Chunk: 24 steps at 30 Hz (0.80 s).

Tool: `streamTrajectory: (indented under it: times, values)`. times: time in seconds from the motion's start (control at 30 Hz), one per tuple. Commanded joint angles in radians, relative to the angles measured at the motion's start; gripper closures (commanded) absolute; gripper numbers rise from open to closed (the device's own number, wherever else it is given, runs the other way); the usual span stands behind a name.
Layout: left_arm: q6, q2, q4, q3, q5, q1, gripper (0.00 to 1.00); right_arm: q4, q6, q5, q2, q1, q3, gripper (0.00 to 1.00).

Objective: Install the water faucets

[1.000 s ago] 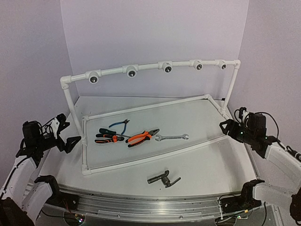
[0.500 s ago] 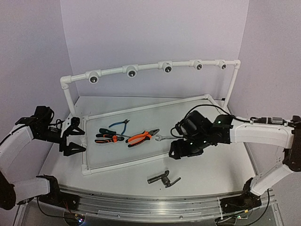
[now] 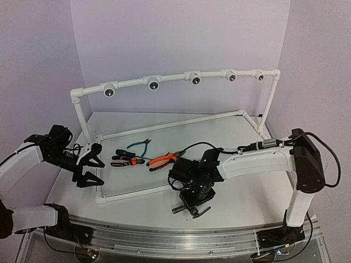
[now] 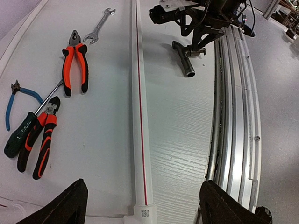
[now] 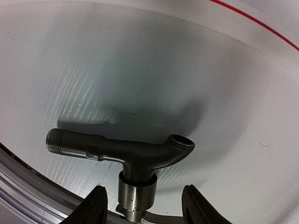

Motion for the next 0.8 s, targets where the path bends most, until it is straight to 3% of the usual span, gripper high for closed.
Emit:
streamTrajectory:
  times: [0.0, 0.57, 0.77]
  values:
    - [-0.032, 0.001, 0.019, 0.049, -0.003, -0.010, 0.16, -0.051, -0.005, 0.002, 0.015, 0.012, 0.037, 0.47]
    - [-0.147, 0.019, 0.060, 0.101, 0.042, -0.036, 0.20, -0.011, 0.011, -0.009, 0.121, 0.017, 0.017, 0.70]
    - [-0.211, 0.021, 0.079, 0.120, 0.062, -0.051, 0.21, -0.002, 0.002, 0.030, 0.097, 0.017, 0.020, 0.98]
